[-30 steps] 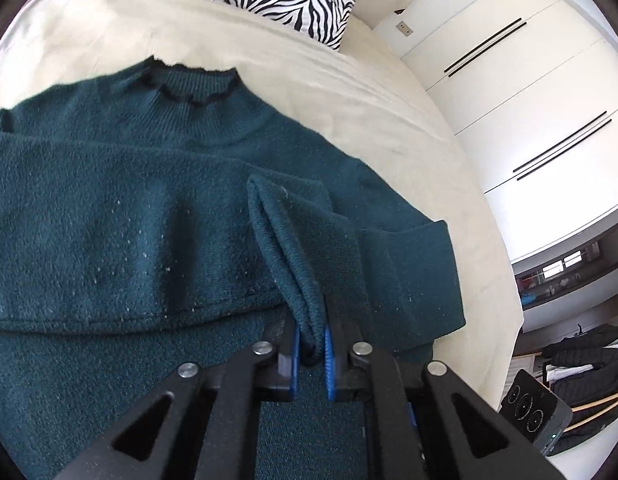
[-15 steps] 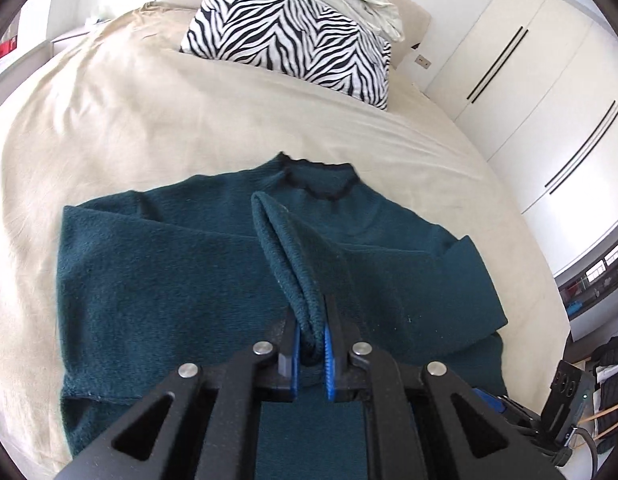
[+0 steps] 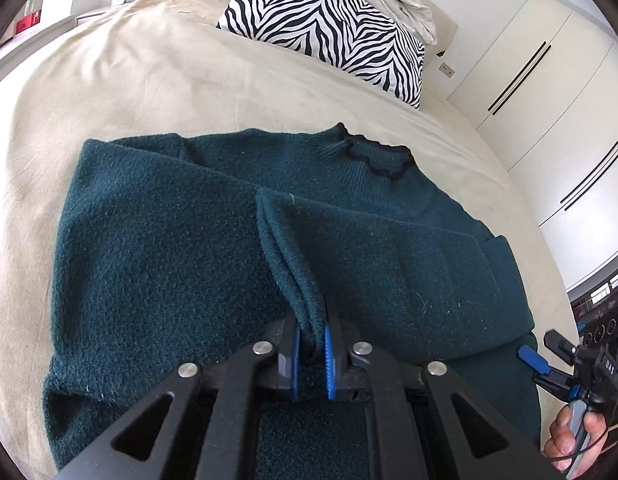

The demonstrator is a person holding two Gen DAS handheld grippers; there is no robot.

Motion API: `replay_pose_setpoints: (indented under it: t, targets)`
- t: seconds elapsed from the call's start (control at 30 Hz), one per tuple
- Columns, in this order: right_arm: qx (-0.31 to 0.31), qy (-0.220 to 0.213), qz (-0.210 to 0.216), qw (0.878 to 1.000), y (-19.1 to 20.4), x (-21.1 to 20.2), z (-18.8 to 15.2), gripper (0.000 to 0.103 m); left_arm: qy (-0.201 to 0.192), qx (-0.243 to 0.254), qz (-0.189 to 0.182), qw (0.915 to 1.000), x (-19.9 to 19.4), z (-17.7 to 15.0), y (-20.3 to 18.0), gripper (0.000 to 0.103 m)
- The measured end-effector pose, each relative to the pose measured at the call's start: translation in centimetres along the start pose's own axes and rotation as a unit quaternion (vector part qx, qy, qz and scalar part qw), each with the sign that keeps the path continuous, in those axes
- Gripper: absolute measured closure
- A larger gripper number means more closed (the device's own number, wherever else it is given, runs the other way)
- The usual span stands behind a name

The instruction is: Fold small clothes

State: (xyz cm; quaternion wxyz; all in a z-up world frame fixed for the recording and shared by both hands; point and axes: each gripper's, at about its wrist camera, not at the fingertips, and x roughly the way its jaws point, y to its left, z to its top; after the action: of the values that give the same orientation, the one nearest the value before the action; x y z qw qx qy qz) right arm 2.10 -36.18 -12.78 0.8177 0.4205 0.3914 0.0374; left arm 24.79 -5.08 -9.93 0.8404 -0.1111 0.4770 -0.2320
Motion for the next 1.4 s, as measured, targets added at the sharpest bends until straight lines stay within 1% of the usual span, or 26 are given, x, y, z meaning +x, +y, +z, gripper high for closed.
replay_pose_setpoints:
  t: [0.1, 0.17, 0.27, 0.33, 0.4, 0.47, 0.53, 0.63, 0.7, 0.77, 0.83, 0.9, 0.93, 0.97, 1.03, 1.17, 1.23, 1.33, 1.4]
  targets:
    - [0.071, -0.020, 0.013, 0.997, -1.5, 1.5, 2.6, 0.043, -0.004, -0.004, -0.003, 1.0000, -0.1, -0.2, 0.1, 0.093]
    - [0.120, -0.041, 0.043, 0.991, -3.1, 1.8, 3.9, 0.043, -0.005, -0.010, -0.007, 0.9999, -0.1, -0.4, 0.5, 0.093]
    - [0.163, -0.092, 0.062, 0.980, -5.2, 0.9, 5.0, 0.044, -0.006, -0.013, -0.012, 0.9998, -0.1, -0.7, 0.6, 0.092]
    - [0.192, -0.114, 0.081, 0.971, -6.8, 0.3, 5.1, 0.046, -0.008, -0.014, -0.013, 0.9998, -0.1, -0.8, 0.6, 0.092]
    - [0.207, -0.125, 0.098, 0.965, -7.9, -0.1, 5.1, 0.050, -0.008, -0.014, -0.013, 0.9998, -0.1, -0.9, 0.6, 0.092]
    - [0.218, -0.127, 0.104, 0.962, -8.7, 0.0, 5.1, 0.057, -0.007, -0.015, -0.015, 0.9997, -0.1, -0.9, 0.6, 0.092]
    - [0.223, -0.130, 0.106, 0.960, -9.3, 0.1, 5.2, 0.061, -0.007, -0.018, -0.019, 0.9996, -0.1, -0.9, 0.7, 0.092]
    - [0.226, -0.135, 0.112, 0.958, -9.9, 0.4, 5.2, 0.063, -0.009, -0.023, -0.021, 0.9995, -0.2, -1.0, 0.9, 0.089]
    - [0.219, -0.131, 0.104, 0.961, -9.6, 0.6, 4.7, 0.063, -0.011, -0.029, -0.025, 0.9992, -0.1, -1.2, 1.2, 0.089]
    - [0.205, -0.112, 0.089, 0.968, -9.1, 0.3, 4.2, 0.061, -0.013, -0.033, -0.030, 0.9989, 0.0, -1.4, 1.4, 0.089]
    - [0.192, -0.104, 0.067, 0.974, -8.8, -1.1, 3.3, 0.060, -0.014, -0.034, -0.033, 0.9988, 0.1, -1.5, 1.5, 0.089]
    - [0.191, -0.108, 0.042, 0.975, -8.7, -2.9, 2.8, 0.059, -0.014, -0.036, -0.034, 0.9987, 0.1, -1.5, 1.6, 0.089]
    - [0.189, -0.116, 0.035, 0.975, -8.5, -3.9, 2.8, 0.056, -0.014, -0.038, -0.035, 0.9986, 0.2, -1.5, 1.6, 0.089]
    - [0.184, -0.122, 0.028, 0.975, -8.2, -4.6, 3.1, 0.055, -0.014, -0.042, -0.036, 0.9984, 0.2, -1.5, 1.7, 0.089]
    - [0.165, -0.123, 0.033, 0.978, -7.2, -5.3, 4.2, 0.054, -0.014, -0.048, -0.041, 0.9979, 0.2, -1.5, 1.9, 0.089]
    - [0.119, -0.071, 0.064, 0.988, -4.4, -2.3, 8.1, 0.052, -0.016, -0.052, -0.049, 0.9973, 0.2, -1.5, 2.2, 0.088]
    - [0.105, -0.049, 0.062, 0.991, -3.5, -0.1, 10.1, 0.052, -0.016, -0.054, -0.053, 0.9970, 0.3, -1.5, 2.3, 0.088]
    - [0.105, -0.010, 0.093, 0.990, -3.2, 3.6, 12.7, 0.052, -0.018, -0.052, -0.056, 0.9969, 0.3, -1.6, 2.5, 0.088]
    - [0.111, 0.019, 0.090, 0.990, -3.8, 5.9, 13.8, 0.051, -0.019, -0.051, -0.059, 0.9968, 0.4, -1.7, 2.6, 0.088]
